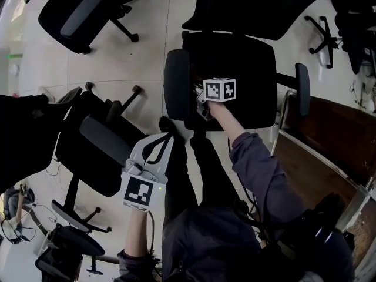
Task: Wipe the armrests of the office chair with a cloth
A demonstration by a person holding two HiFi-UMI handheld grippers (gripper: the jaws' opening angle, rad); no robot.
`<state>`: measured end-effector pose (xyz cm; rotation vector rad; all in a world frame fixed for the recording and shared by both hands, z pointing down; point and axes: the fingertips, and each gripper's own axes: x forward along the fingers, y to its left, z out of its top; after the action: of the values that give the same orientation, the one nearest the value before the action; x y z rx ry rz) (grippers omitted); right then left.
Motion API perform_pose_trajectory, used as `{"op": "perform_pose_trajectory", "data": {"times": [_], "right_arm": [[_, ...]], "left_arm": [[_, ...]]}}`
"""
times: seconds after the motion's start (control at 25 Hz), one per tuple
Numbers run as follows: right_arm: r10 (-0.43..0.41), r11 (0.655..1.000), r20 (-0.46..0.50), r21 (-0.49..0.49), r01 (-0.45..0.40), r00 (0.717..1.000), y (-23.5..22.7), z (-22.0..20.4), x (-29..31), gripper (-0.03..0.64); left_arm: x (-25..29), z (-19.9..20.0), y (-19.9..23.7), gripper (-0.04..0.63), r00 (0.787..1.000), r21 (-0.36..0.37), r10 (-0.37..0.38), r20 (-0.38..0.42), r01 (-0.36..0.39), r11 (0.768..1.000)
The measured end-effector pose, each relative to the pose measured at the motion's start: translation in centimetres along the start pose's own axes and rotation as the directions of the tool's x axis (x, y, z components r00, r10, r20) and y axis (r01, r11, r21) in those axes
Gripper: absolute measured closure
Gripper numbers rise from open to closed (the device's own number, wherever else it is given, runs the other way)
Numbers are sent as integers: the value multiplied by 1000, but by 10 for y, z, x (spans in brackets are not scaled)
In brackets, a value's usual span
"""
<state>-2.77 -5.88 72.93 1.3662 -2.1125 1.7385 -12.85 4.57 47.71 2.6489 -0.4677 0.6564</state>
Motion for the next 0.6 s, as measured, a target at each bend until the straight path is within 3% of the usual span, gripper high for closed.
{"op": "perform_pose_trajectory", "data": {"times": [0.2,0.6], "right_arm": [[58,998,29,7,-59,998,25,-3,-29,598],[22,1000,13,7,-22,1000,18,-6,-40,598]], "left_arm": [[-13,9,-2,581,1000,10,11,22,-11,1000],[-34,11,-14,581,998,5,39,44,-39,999]]}}
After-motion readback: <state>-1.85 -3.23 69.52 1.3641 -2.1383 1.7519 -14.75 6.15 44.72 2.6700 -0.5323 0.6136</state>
